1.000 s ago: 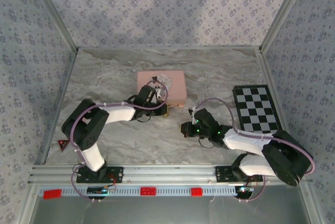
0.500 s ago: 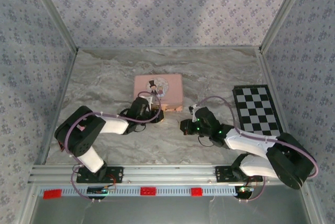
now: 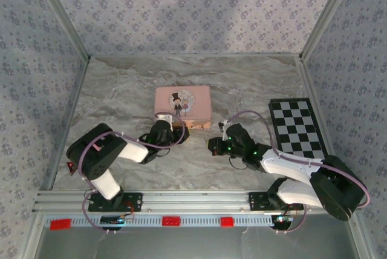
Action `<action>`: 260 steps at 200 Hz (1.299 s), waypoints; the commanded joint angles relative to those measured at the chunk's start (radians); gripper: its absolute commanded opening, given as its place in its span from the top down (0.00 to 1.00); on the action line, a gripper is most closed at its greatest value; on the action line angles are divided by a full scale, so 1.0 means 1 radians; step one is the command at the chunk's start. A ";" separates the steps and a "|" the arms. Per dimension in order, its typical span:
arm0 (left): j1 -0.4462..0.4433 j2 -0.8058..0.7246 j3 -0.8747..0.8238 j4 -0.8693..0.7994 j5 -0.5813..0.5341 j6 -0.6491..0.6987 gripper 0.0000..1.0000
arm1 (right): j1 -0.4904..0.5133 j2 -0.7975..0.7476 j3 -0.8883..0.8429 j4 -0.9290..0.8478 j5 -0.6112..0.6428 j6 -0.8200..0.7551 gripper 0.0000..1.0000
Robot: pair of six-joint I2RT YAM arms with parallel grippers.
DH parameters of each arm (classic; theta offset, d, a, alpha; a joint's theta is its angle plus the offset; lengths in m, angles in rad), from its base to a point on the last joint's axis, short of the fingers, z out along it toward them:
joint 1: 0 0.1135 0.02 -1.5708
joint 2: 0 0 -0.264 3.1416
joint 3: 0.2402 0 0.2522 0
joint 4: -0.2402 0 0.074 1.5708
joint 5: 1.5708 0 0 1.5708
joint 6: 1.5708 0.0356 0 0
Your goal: Unlock a padlock with a key
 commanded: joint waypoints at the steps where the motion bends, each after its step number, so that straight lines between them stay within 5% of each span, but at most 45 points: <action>1: -0.011 0.039 -0.019 0.029 0.017 -0.048 0.66 | 0.001 -0.012 0.016 -0.020 0.013 0.003 1.00; 82: -0.039 -0.014 -0.048 0.031 -0.035 -0.081 0.86 | 0.038 0.070 0.006 0.089 -0.009 0.068 1.00; 260: -0.023 -0.127 0.005 0.016 0.137 -0.235 0.98 | 0.046 0.300 -0.067 0.489 -0.186 0.407 1.00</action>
